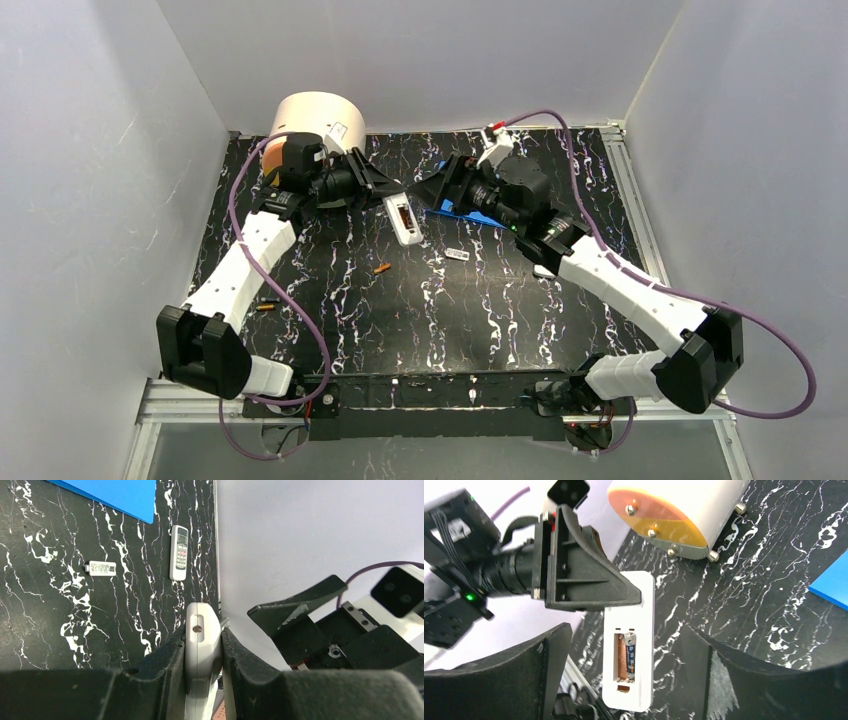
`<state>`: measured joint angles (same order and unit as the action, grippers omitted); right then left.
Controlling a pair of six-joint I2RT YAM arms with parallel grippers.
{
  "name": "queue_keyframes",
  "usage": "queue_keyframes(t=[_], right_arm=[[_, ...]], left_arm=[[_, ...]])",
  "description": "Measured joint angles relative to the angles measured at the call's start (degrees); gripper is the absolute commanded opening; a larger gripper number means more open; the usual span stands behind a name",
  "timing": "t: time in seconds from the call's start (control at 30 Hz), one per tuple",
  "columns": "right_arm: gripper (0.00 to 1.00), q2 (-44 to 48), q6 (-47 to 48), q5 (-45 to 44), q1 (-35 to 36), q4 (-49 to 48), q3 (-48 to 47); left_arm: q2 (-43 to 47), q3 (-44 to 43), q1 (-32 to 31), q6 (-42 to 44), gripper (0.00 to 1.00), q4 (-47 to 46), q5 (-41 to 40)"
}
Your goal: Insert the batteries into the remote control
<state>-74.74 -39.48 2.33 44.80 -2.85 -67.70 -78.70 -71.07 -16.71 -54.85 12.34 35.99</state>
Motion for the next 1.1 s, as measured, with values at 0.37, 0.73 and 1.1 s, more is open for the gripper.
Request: queue_keyframes(t=[0.37,0.73,1.1], right_arm=[[0.99,2.01,-27.47,0.39,-5.53,-12.83,11.5],[0.99,-0.28,-54.51,2.64,-5.92,-28.2,18.95],[0.93,-6.47,-62.36,7.3,-4.76,-36.13,17.33]], left_arm=[[-1.46,-1.75,0.0,-3.26,0.0,-5.07,-0.87],[-1.49,-1.75,0.0,-7.15,0.0,-12.09,-1.86],[-2.51,-1.86,0.0,-7.8,0.0,-13.62,-2.01]])
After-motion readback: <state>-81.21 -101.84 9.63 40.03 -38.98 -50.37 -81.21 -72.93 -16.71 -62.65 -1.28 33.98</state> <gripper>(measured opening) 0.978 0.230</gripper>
